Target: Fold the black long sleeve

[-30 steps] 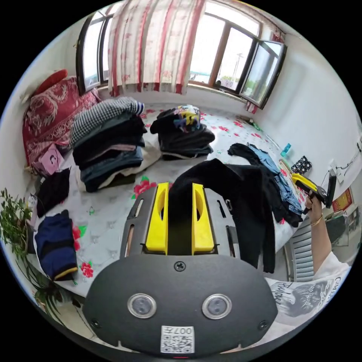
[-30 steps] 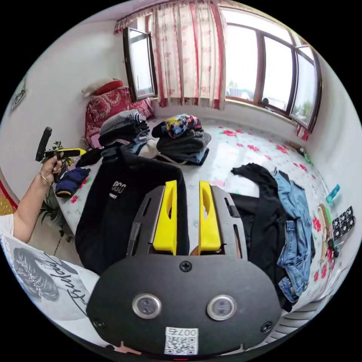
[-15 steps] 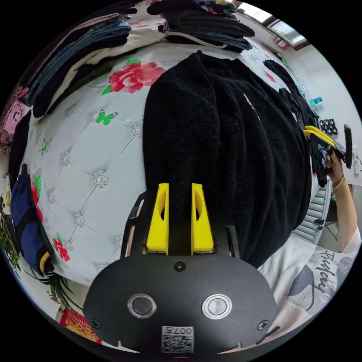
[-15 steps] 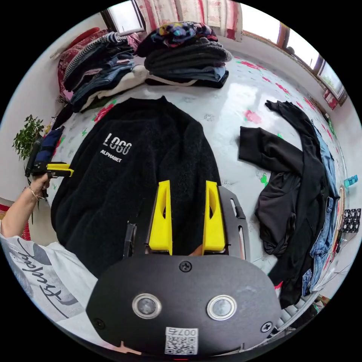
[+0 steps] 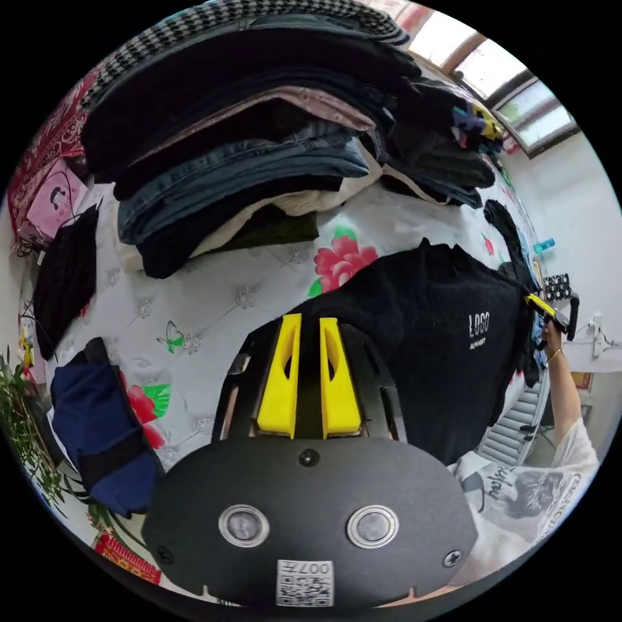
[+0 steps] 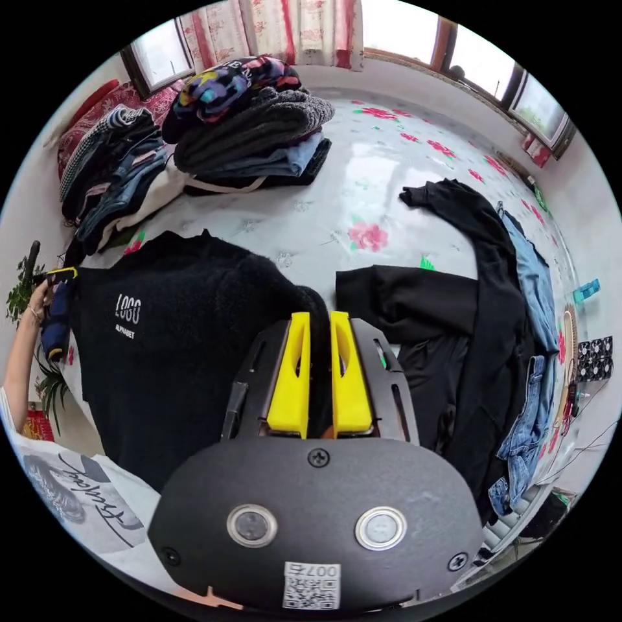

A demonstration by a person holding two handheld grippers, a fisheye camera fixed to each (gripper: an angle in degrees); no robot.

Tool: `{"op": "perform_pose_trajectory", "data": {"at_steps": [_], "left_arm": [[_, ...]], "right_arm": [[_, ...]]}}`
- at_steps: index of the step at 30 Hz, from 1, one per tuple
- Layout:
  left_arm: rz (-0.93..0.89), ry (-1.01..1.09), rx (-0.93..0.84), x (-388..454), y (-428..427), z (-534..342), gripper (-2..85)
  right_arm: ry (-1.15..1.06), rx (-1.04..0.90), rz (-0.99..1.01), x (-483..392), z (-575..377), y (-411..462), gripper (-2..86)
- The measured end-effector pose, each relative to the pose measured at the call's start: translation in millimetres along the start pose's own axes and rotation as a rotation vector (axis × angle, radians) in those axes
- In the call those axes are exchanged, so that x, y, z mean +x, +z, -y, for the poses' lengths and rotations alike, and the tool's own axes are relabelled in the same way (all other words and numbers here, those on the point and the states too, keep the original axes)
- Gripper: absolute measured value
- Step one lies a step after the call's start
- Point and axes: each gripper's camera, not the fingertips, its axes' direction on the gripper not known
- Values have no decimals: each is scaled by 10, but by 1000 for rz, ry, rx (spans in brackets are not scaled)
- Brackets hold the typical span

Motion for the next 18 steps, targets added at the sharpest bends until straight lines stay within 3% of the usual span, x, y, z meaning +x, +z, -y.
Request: {"op": "perform_pose_trajectory", "data": {"at_steps": [3,7,11,18], "left_arm": [[181,-23,14,268,211,-254,69],[232,-30,165,426,35,-1162,73],[156,-104,255,513,-187,-2390,63],[-128,-123,77,1021,138,-3422,106]], "right_arm": [[28,-99,-57,-29,-26,187,76],[78,9,66,143,-781,-40,96],[108,-48,128,280,-1754,-36,107],[68,-197,193,262,-2457,324,106]]}}
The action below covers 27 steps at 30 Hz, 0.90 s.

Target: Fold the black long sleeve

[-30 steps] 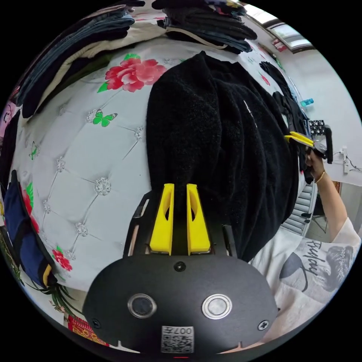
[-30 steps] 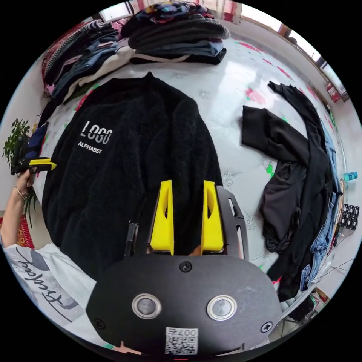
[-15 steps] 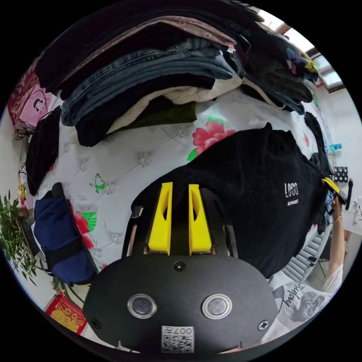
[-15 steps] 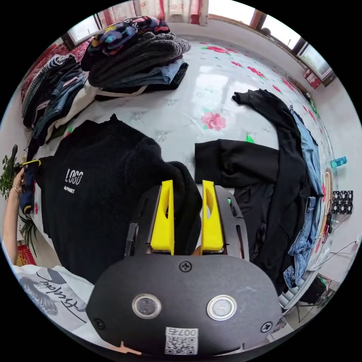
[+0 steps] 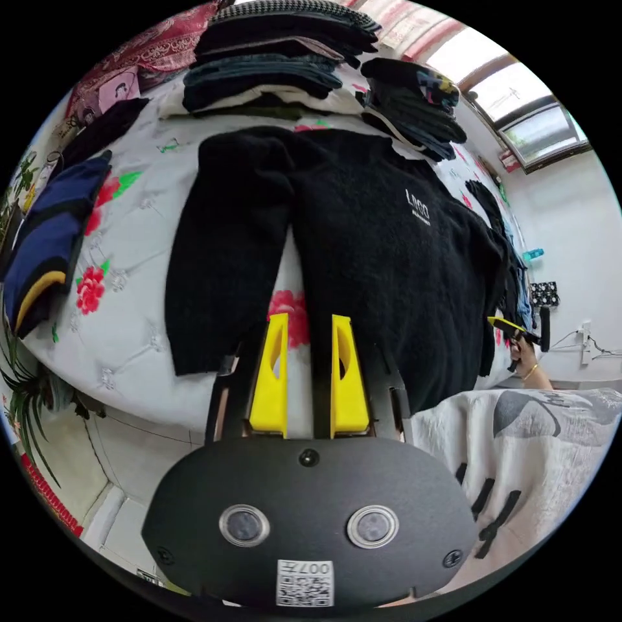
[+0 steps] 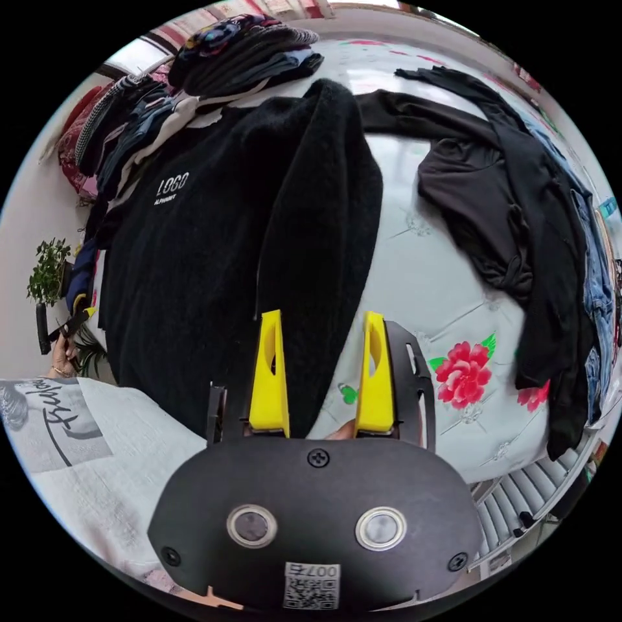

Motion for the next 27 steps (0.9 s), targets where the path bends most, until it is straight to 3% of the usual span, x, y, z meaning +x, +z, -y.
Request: {"op": "perform_pose_trajectory", "data": {"at_steps": [6,8,10,13,15,17,20,27], "left_arm": [[49,16,-61,346,93,-402,93],[51,7,-42,370,-11,-510,88],[64,-5,-41,391,-96,-649,91],[75,-36,-27,405,-185,-841,94],[70,-61,-17,403,-228,-952,96],[53,-80,-10,404,-254,-1049,97],[33,-100,-7,418,-277,-1137,99],[76,-15,-30,581,-321,-1037,98]], "right_arm": [[-46,104,-124,288,-2,-621,51],[71,276,-310,758,-175,-1355,45],[244,426,-370,1233,-460,-1956,45],[485,655,-341,1755,-1160,-2628,52],[458,712,-249,1784,-1481,-2720,60],[276,682,-30,1557,-1731,-2494,72],[69,514,119,932,-1937,-1842,83],[-190,198,203,-116,-2431,-807,103]]}}
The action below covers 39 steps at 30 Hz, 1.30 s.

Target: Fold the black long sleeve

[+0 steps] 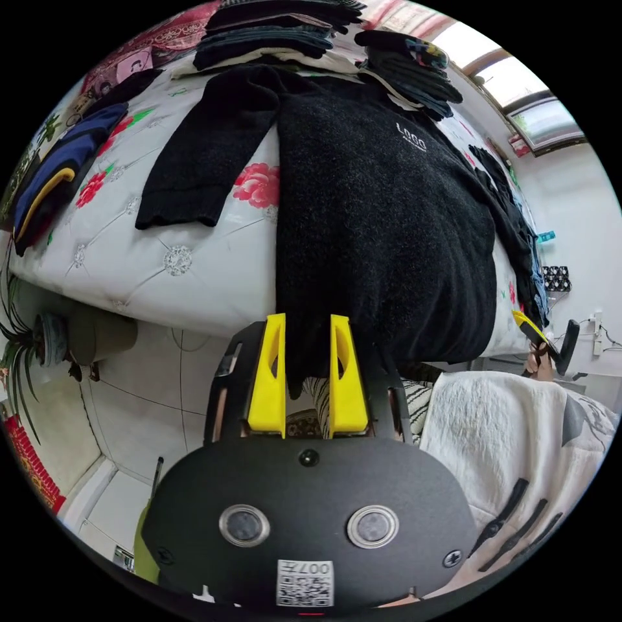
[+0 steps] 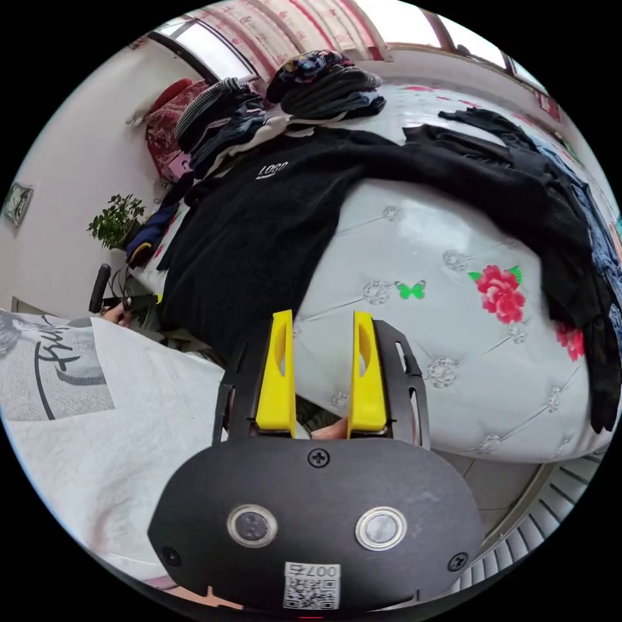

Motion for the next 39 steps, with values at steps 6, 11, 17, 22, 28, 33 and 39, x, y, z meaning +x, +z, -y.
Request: {"op": "perform_pose_trajectory", "data": {"at_steps": [6,11,17,22,28,33,39], "left_arm": [[29,16,-39,66,-190,146,98],[-1,53,-17,69,-384,60,59],[-49,167,-80,-3,-829,312,-6],[-85,171,-36,-272,-1312,151,-7],[-323,-309,97,-1195,-1292,-128,40],[-378,-489,276,-1834,-1628,133,104],[-199,-488,272,-1971,-1684,847,99]], "right_arm": [[-50,-124,128,-264,-172,312,104],[-104,-195,106,-525,-206,461,75],[-207,-215,68,-694,-217,240,14],[-262,-164,-34,-681,-416,-341,12],[-81,-276,-99,-603,-505,201,68],[14,-96,-87,-825,-377,-2,72],[-73,-1,-7,-1489,88,73,59]]}}
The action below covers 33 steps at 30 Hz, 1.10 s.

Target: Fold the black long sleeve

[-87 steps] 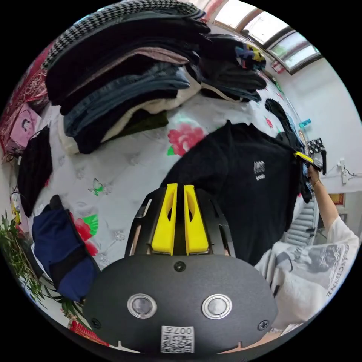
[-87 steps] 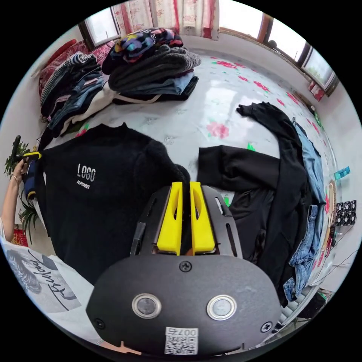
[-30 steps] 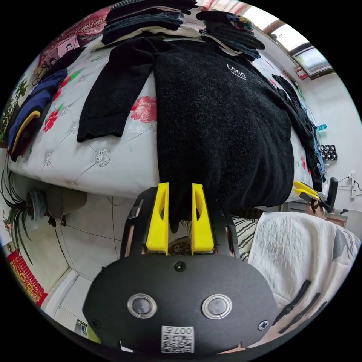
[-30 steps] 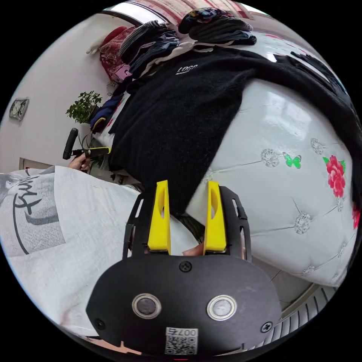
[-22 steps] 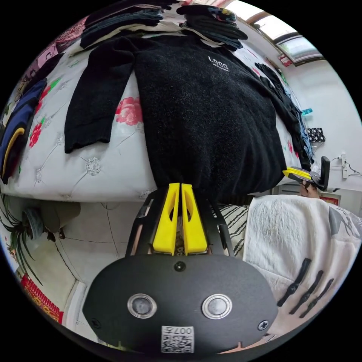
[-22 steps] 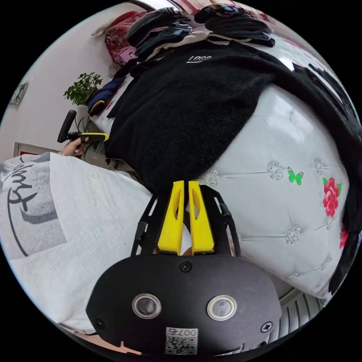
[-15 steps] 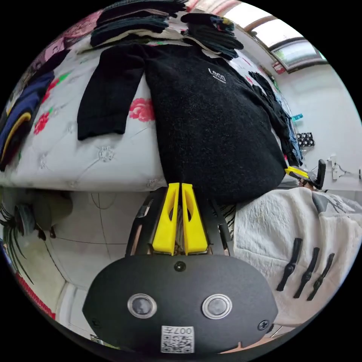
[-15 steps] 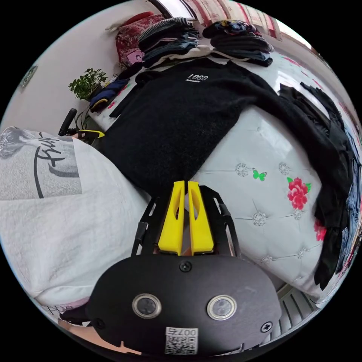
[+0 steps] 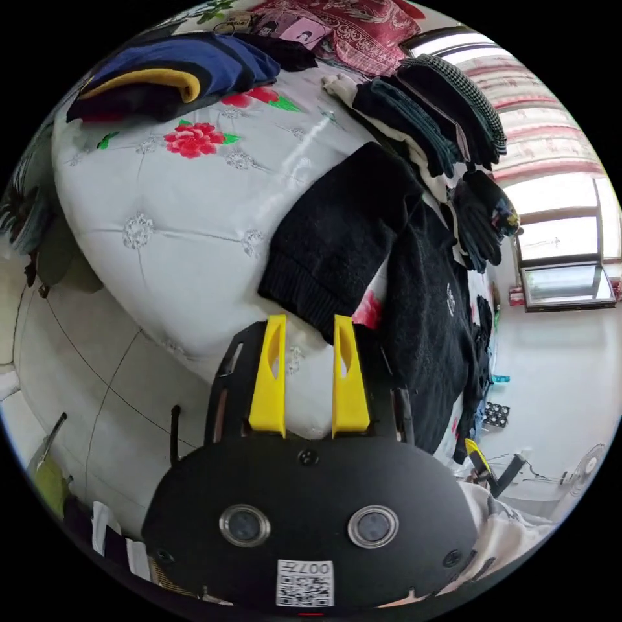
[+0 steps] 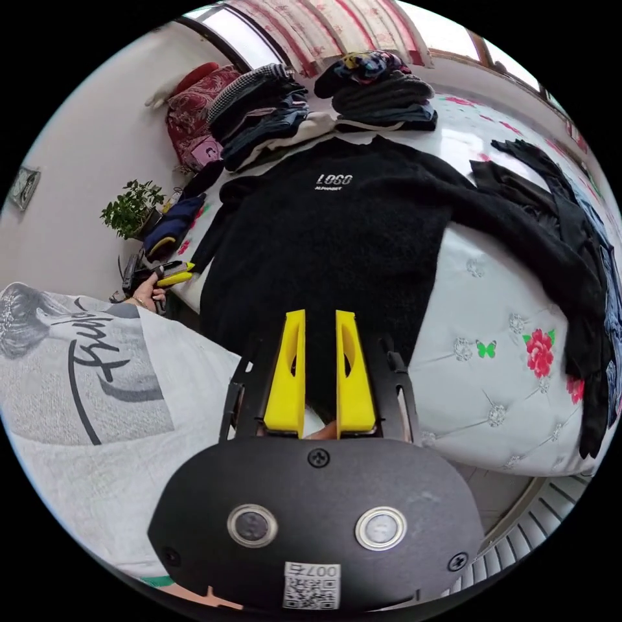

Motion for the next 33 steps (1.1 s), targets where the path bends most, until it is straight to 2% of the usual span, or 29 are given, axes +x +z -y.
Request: {"op": "perform_pose_trajectory", "data": {"at_steps": [3,5,8,10,15,20,24,29,31,33], "left_arm": [[136,21,-21,217,48,135,60],[149,60,-43,264,86,222,21],[-39,51,52,71,-274,445,-1],[-170,103,213,-58,-956,736,-6],[-304,146,535,-362,-2473,1457,-8],[-451,257,577,-215,-2841,1836,-8],[-578,506,452,909,-2617,1681,-6],[-769,971,246,2817,-2141,625,17],[-830,1104,117,3332,-1801,118,62],[-776,1182,-37,3645,-1212,-385,129]], "right_arm": [[-48,15,-9,-309,192,65,53],[-60,34,-4,-474,284,88,50],[-63,34,-24,-591,350,86,47],[-52,40,-59,-624,356,43,46],[28,64,-78,-571,342,-69,42],[107,70,-77,-583,360,-94,44],[143,88,-62,-595,390,-131,45],[154,127,-72,-460,525,-311,50],[179,152,-80,-360,550,-407,51],[215,182,-76,-235,535,-496,53]]}}
